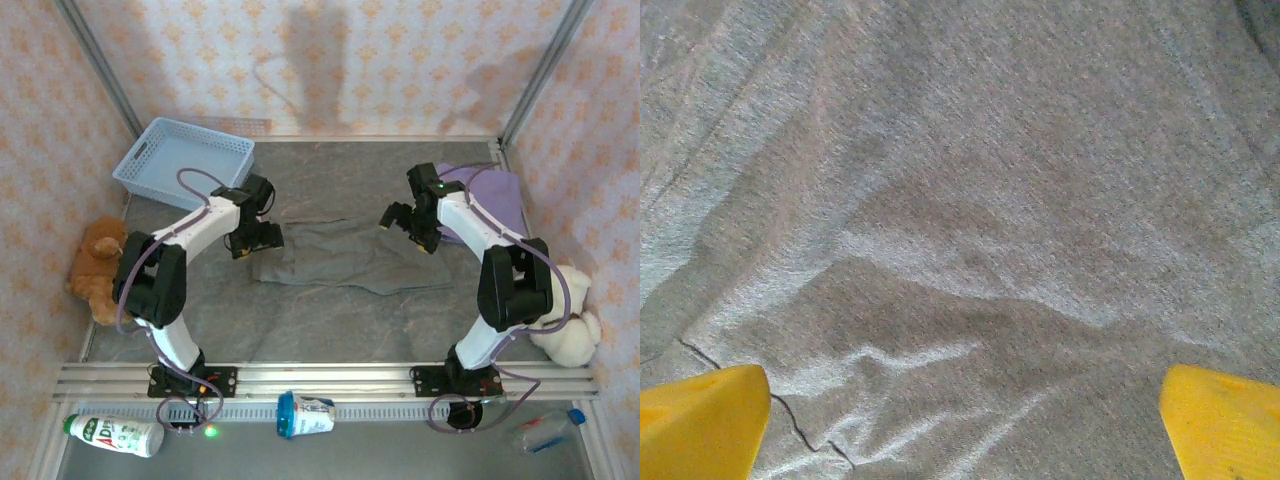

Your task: Fold and stack the mixed laundry pile

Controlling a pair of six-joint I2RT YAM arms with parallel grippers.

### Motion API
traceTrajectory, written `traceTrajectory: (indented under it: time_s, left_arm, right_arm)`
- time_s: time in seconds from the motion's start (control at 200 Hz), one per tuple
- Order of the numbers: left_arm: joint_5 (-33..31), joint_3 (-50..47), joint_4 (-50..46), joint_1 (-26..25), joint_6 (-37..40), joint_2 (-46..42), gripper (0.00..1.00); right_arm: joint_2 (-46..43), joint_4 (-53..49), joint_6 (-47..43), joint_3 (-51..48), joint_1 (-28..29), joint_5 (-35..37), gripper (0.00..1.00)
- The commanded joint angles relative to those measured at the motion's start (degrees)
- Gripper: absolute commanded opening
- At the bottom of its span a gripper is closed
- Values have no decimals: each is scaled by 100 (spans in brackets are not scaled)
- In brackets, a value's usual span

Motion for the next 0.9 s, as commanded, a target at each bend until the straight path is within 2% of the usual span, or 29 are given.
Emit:
traceTrajectory:
  time_s: [0.0, 0.18, 0.22, 0.29, 0.365, 0.41, 0.42, 0.51, 0.57, 0.661, 0.756, 0.791, 0.896]
  left_arm:
    - [-105, 5, 487, -35, 31, 239, 77]
    - [-372, 398, 305, -311, 153, 1072, 71]
    - [-406, 499, 205, -335, 153, 1252, 60]
    - [-552, 611, 57, -365, 73, 1491, 35]
    - [-759, 632, -61, -349, 40, 1634, 24]
    - [-847, 632, -129, -353, 56, 1700, 2]
    - [-871, 632, -148, -351, 58, 1709, 0]
    - [-1055, 563, -237, -347, 119, 1655, 0]
    - [-1250, 562, -374, -333, 153, 1512, 0]
    - [-1512, 630, -662, -255, 343, 1177, 0]
    - [-1767, 827, -1000, -209, 524, 803, 0]
    - [-1798, 916, -1111, -191, 583, 731, 0]
    - [-1816, 1061, -1315, -184, 688, 429, 0]
  right_arm:
    - [-202, -281, -50, 167, -21, 157, 99]
    - [-407, -313, -14, 5, -18, 303, 99]
    - [-454, -313, -11, -35, -18, 339, 99]
    - [-534, -339, -1, -75, -18, 382, 99]
    - [-613, -325, 2, -113, -30, 400, 99]
    - [-659, -305, -4, -144, -26, 405, 99]
    - [-669, -294, -9, -155, -22, 406, 99]
    - [-672, -156, -51, -219, 1, 238, 99]
    - [-628, 23, 24, -271, 83, 76, 93]
    - [-432, 284, 108, -226, 336, -230, 79]
    - [-144, 446, 163, -28, 725, -227, 49]
    - [-29, 504, 205, 49, 853, -214, 41]
    - [287, 763, 356, 223, 1178, -313, 34]
